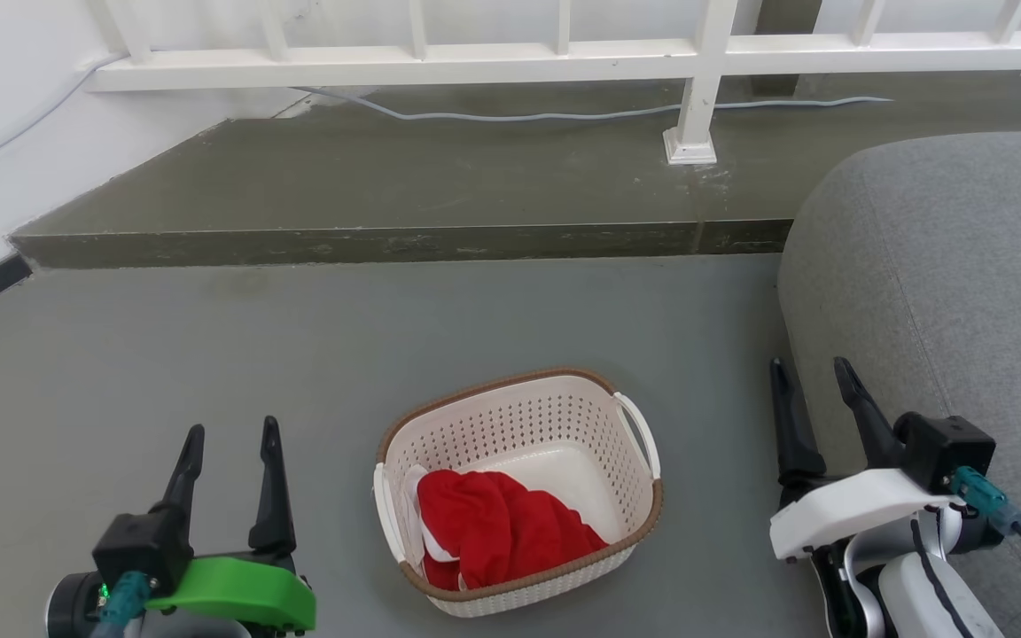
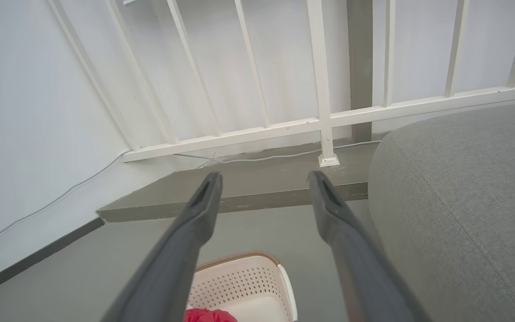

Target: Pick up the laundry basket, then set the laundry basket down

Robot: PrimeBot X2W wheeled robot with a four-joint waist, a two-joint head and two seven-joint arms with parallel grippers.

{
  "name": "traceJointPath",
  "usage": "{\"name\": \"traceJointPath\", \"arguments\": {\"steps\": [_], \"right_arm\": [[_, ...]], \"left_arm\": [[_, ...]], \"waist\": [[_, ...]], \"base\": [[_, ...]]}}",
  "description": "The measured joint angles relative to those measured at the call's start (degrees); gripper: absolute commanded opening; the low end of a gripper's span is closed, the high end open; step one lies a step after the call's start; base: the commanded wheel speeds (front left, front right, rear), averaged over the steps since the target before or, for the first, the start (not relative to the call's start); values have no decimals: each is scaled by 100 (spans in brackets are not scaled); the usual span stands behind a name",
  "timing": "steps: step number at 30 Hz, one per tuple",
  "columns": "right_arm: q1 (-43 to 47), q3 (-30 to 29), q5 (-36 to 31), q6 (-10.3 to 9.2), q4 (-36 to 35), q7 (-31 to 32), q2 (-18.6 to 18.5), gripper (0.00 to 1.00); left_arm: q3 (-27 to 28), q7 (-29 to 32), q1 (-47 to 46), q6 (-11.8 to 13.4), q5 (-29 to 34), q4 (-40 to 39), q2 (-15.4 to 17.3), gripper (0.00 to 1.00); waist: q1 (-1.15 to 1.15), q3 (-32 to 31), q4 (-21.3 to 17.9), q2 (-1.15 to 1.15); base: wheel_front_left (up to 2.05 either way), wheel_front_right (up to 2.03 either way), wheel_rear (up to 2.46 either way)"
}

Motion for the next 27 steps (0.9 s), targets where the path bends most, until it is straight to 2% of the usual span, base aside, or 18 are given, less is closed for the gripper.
{"name": "traceJointPath", "arguments": {"steps": [15, 27], "right_arm": [[13, 225, -1200, -215, -166, -305, -8, 100], [21, 229, -1258, -220, -181, -320, -8, 100]], "left_arm": [[-129, -308, 142, 183, 1074, -154, 12, 100], [-121, -314, 143, 202, 1173, -162, 13, 100]], "waist": [[0, 18, 10, 0], [0, 39, 8, 0]], "base": [[0, 0, 0], [0, 0, 0]]}}
